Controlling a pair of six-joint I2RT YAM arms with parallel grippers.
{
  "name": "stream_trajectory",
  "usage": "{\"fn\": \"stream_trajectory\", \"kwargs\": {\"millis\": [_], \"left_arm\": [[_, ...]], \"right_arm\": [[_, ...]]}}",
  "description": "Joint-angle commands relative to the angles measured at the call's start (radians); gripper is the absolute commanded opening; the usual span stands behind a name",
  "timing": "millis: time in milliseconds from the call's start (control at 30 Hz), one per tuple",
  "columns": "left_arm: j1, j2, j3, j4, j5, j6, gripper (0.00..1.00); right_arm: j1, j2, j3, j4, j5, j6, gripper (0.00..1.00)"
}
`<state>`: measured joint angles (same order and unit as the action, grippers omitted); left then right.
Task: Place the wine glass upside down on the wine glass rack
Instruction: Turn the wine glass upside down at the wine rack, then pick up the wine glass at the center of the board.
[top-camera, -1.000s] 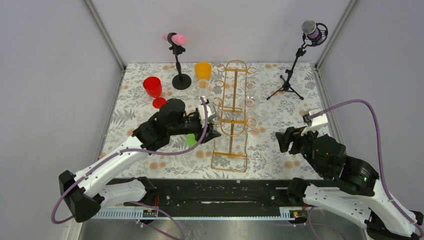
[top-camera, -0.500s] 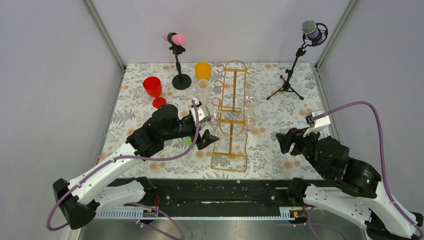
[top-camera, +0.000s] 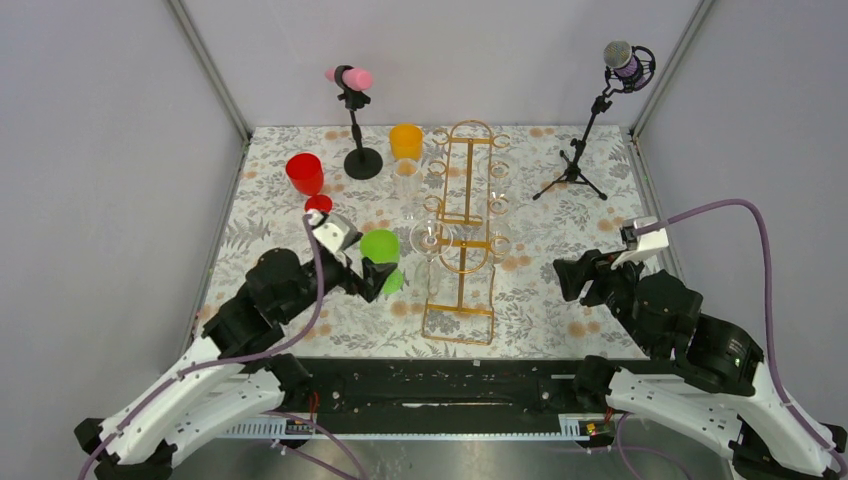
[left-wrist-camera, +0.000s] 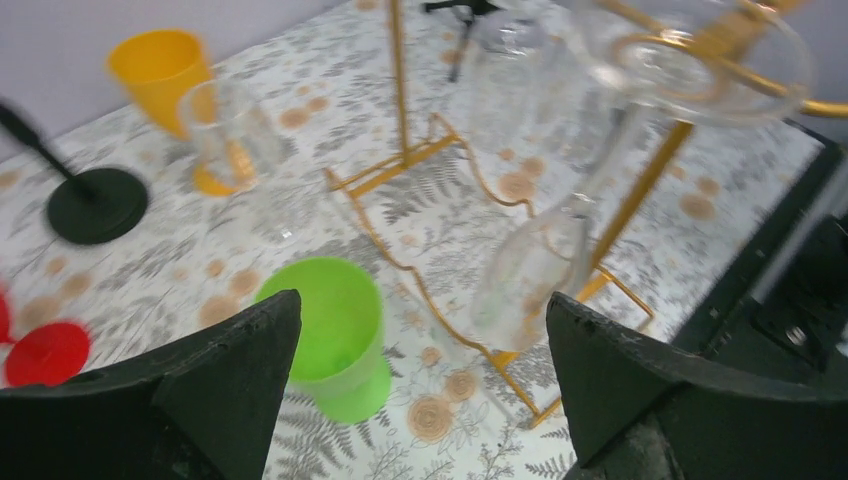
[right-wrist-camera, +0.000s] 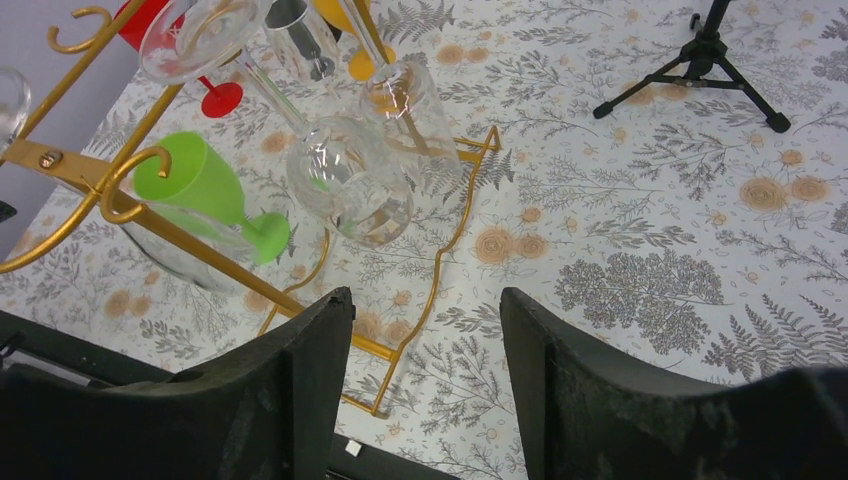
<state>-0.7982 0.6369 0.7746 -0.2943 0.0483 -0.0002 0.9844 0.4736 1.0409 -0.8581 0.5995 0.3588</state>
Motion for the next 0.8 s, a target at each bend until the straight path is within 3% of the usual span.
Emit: {"fn": "stream_trajectory", "kwargs": {"millis": [0,200,267,433,667,767], "left_arm": [[0.071,-0.006,0.041,-0.095,-0.325,-0.178,0.94],[0.451,0.169,0.104,-0.173,-0.063,-0.323,0.94],[0.522,0.248,0.141,-0.199,0.012,-0.330,0.94],[0.528,0.367,0.232,-0.262,0.021,-0.314,0.94],[0.527,0.418,0.239,-0.284,0.125,-0.280,0.92],[0.525,0.462,0.250,-0.317,0.171,-0.258,0.80]], "right_arm": [[-0.008,0.037,0.055,0.051,0.073,0.055,0.64],[-0.008,0.069,0.075,0.055,0.026,0.058,0.64],[-0.009,0.059,0.067,0.055,0.022,0.063,0.64],[-0.008,0.007,0.032,0.049,0.033,0.074,0.64],[-0.008,-0.029,0.006,0.046,0.046,0.080,0.64],[-0.008,-0.019,0.010,0.044,0.042,0.076,0.64]]}}
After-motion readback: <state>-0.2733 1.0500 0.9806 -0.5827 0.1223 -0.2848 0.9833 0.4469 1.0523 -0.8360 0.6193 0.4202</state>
